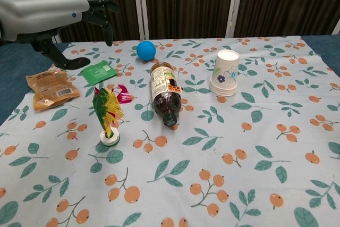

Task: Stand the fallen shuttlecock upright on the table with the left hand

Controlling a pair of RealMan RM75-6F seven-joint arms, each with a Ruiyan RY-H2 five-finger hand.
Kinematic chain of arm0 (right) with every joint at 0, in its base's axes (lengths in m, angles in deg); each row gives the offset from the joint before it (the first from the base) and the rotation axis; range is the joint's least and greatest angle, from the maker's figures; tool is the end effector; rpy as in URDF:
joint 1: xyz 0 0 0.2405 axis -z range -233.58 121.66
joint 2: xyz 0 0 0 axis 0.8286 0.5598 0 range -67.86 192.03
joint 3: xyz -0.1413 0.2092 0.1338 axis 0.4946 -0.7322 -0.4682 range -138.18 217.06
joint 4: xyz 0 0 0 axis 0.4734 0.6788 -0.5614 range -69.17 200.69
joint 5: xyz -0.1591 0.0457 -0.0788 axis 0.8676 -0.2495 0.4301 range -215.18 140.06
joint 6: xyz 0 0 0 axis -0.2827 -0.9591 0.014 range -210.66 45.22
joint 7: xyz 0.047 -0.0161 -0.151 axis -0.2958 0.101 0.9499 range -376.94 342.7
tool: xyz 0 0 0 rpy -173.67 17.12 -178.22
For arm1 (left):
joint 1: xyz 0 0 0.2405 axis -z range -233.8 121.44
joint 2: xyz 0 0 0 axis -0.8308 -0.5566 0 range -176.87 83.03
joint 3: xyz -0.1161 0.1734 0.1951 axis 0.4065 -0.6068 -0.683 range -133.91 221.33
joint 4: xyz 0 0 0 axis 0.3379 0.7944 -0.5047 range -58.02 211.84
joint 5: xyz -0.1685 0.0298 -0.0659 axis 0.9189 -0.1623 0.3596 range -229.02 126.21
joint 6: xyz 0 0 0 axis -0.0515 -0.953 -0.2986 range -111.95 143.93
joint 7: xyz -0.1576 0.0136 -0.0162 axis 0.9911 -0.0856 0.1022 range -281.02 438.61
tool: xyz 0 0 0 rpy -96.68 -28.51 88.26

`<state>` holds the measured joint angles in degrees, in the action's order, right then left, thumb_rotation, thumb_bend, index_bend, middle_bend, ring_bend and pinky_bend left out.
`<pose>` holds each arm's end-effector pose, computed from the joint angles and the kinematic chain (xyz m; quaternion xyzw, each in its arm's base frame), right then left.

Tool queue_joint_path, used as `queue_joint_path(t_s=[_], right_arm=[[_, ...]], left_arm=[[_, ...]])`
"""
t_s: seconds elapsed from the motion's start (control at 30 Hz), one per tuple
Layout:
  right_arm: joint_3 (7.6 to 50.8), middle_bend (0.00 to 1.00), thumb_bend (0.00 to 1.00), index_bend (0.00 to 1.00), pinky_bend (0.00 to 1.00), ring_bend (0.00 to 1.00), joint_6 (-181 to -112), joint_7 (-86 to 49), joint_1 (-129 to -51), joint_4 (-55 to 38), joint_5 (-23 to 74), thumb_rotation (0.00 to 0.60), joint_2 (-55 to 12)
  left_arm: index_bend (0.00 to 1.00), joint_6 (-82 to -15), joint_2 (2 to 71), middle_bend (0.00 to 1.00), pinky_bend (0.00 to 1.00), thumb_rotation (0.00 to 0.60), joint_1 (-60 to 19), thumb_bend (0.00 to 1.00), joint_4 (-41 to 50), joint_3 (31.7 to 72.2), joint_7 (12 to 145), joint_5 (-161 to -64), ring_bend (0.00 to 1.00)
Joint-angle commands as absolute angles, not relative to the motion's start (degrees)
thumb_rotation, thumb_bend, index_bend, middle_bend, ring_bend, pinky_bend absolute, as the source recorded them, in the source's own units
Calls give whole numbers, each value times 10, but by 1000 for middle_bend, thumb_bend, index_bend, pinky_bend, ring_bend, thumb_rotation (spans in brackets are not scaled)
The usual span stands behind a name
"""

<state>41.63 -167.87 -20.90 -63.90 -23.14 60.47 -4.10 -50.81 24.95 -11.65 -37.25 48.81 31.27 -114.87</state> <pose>-0.3028 -0.1929 0.1628 0.6730 -0.3633 0.4201 0.4885 -0.1116 0.3239 0.0899 -0.8018 -0.1972 -0.3372 0.4522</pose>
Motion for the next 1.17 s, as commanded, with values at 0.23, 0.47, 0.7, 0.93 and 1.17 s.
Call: queue_joint_path(t_s=[0.23,0.47,0.7,0.93,1.17], right_arm=[[416,0,52,78,0,0,-1679,-208,-639,-230,605,600,-41],[418,0,51,77,0,0,-1679,-207,-639,-229,607,600,-40],[418,0,40,52,0,0,-1681,-200,-638,-228,609,600,-42],[415,0,29,0,0,0,-1685,-190,-637,-228,609,600,-46],[416,0,27,0,0,0,-1687,-182,-637,-226,613,600,-48]], left_arm=[[203,-549,232,0,0,600,-136,380,-415,507,352,-1180,0],[159,-638,189,0,0,600,-214,279,-436,458,377,-1283,0],[42,-768,184,0,0,600,-346,45,-370,379,431,-1369,0],[0,-836,191,0,0,600,-436,35,-269,346,530,-1389,0],[0,-849,193,0,0,600,-489,35,-212,341,603,-1386,0]])
